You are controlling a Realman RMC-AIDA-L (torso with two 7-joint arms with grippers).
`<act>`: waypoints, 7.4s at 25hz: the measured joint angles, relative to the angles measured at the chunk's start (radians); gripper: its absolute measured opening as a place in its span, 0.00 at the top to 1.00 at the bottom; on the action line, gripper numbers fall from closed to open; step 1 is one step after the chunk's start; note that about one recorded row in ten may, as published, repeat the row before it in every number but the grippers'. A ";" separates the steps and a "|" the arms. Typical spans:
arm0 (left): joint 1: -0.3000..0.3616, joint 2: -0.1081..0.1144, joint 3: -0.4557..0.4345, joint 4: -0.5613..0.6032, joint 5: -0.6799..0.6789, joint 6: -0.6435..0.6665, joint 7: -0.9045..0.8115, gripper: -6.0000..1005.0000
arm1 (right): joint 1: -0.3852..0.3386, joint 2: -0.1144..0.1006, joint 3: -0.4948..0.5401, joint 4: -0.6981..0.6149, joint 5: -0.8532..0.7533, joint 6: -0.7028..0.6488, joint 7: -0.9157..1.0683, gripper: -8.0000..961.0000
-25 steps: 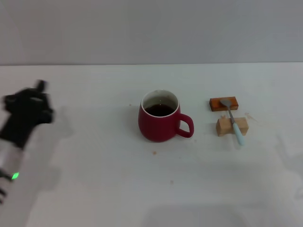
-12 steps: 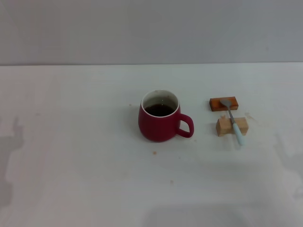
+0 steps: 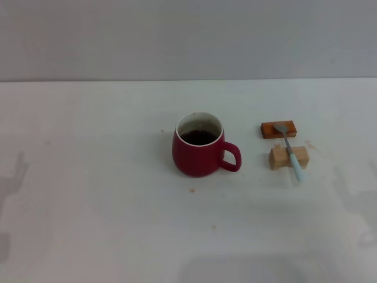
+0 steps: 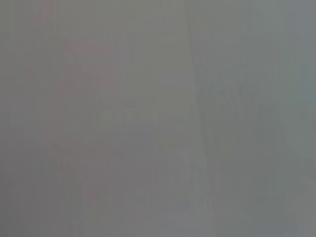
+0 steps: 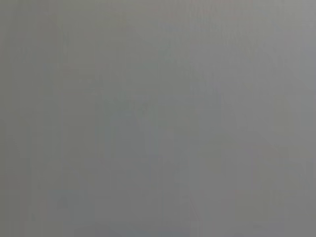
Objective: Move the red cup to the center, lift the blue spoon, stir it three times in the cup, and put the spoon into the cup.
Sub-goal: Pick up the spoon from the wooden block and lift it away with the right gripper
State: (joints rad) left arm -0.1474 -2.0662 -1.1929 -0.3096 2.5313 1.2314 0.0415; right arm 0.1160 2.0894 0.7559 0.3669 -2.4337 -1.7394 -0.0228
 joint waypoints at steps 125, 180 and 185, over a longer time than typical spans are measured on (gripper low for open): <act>-0.044 -0.002 -0.020 0.063 -0.007 -0.052 -0.090 0.16 | 0.128 -0.001 -0.172 0.058 0.159 0.733 0.032 0.25; -0.046 0.000 -0.020 0.063 -0.005 -0.051 -0.091 0.16 | 0.152 0.000 -0.178 0.058 0.160 0.784 0.071 0.46; -0.047 0.000 -0.020 0.064 -0.005 -0.052 -0.092 0.16 | 0.160 0.000 -0.178 0.058 0.160 0.799 0.071 0.47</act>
State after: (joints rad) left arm -0.1946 -2.0662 -1.2134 -0.2454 2.5264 1.1796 -0.0502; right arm 0.2758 2.0894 0.5783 0.4253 -2.2733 -0.9404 0.0485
